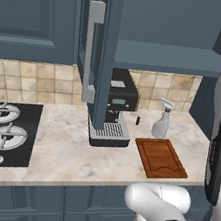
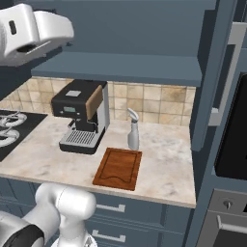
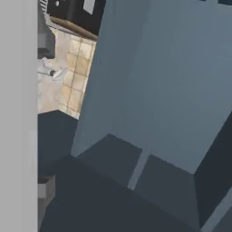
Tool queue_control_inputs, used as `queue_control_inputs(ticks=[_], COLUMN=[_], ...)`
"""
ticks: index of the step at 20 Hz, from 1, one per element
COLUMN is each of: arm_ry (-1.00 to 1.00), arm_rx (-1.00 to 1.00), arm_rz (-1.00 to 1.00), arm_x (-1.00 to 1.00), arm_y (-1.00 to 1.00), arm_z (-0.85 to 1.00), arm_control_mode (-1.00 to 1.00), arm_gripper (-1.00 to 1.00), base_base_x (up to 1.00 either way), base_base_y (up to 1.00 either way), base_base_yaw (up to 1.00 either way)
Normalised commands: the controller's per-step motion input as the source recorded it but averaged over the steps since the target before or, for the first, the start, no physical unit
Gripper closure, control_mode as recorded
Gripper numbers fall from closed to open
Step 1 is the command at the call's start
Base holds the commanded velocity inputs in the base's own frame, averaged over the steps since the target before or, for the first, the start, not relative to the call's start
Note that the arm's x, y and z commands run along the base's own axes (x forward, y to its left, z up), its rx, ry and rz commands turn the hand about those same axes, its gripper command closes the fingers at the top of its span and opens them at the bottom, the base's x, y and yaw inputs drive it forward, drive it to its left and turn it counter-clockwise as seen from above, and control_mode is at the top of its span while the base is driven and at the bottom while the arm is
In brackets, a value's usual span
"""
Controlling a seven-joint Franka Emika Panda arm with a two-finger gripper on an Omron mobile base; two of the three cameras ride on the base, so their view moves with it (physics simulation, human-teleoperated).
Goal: Grab the spray bottle from the cabinet, then place it next to the cutting board for sanitizing. Then grab the dish brush from the countertop next to the sink and place it next to the cutting board.
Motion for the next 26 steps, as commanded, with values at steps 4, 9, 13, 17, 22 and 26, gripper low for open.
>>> queue_control_inputs(ticks=[4, 9, 13, 17, 22, 26], arm_ry=[0.48, 0.34, 0.09, 0.00, 0.01, 0.07], arm_rx=[0.00, 0.00, 0.13, 0.25, 0.05, 0.00], arm_rz=[0.16, 0.28, 0.13, 0.00, -0.11, -0.20], arm_x=[0.00, 0.00, -0.01, -0.09, -0.13, -0.02], arm_y=[0.00, 0.00, 0.00, 0.17, 0.46, 0.50], arm_z=[-0.80, -1.00, -0.54, -0.49, -0.41, -0.46], arm_control_mode=[-1.00, -1.00, -1.00, -1.00, -1.00, -1.00], arm_gripper=[-1.00, -1.00, -1.00, -1.00, -1.00, -1.00], base_base_x=[0.00, 0.00, 0.00, 0.00, 0.00, 0.00], base_base_y=[0.00, 0.00, 0.00, 0.00, 0.00, 0.00], base_base_yaw=[0.00, 0.00, 0.00, 0.00, 0.00, 0.00])
